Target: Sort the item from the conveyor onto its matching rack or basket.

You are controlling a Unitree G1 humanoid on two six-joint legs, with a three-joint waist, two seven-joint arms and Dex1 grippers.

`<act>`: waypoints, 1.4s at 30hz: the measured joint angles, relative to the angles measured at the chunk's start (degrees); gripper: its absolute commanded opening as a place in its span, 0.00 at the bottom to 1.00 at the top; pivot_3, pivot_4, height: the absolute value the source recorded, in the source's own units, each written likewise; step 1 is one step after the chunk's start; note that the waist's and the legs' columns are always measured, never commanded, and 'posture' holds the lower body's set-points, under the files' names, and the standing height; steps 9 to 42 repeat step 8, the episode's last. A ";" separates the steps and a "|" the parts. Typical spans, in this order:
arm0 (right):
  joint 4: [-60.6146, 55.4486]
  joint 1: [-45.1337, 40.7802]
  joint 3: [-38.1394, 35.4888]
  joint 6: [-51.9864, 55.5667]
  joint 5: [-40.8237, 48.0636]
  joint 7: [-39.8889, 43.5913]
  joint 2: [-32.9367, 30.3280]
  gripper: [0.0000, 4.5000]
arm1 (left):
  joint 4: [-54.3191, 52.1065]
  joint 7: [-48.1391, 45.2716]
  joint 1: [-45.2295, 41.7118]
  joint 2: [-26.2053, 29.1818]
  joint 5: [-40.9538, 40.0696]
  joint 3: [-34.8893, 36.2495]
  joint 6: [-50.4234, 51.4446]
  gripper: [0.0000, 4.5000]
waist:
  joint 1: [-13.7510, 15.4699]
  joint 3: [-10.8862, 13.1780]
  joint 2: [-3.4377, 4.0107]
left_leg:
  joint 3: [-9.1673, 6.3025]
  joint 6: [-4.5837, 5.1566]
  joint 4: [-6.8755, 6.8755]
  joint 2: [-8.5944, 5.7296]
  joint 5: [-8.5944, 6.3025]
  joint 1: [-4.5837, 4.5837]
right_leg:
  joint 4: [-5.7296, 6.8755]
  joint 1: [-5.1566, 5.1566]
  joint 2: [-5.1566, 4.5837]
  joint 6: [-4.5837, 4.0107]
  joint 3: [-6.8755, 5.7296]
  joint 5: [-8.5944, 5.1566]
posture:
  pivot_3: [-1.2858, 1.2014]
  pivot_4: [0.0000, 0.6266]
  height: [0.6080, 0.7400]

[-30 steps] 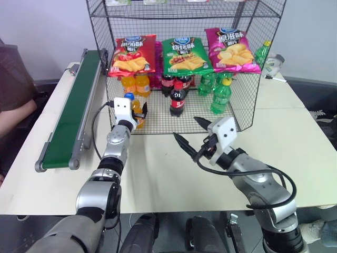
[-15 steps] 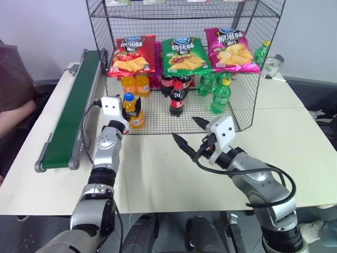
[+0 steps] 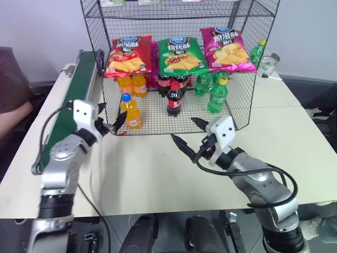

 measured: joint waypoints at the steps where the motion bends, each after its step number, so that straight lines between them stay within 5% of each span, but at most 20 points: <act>1: -0.06 0.00 -0.07 0.25 0.17 0.01 -0.02 1.00 | -1.04 -0.99 1.25 1.25 -0.35 0.70 1.17 0.99 | 0.03 0.00 0.00 | 0.00 0.00 0.00 0.00 0.00 0.00 | -0.01 -0.08 -0.01 0.00 0.01 0.00 | 0.52 0.24 1.00; 42: -0.32 0.27 -0.80 0.94 0.68 0.21 -0.98 1.00 | -3.28 -3.45 6.20 4.43 -2.02 3.73 3.62 0.99 | 0.04 0.00 0.01 | 0.00 0.00 -0.02 0.00 -0.01 -0.01 | -0.03 -0.11 -0.05 -0.16 0.06 -0.09 | 0.52 0.24 1.00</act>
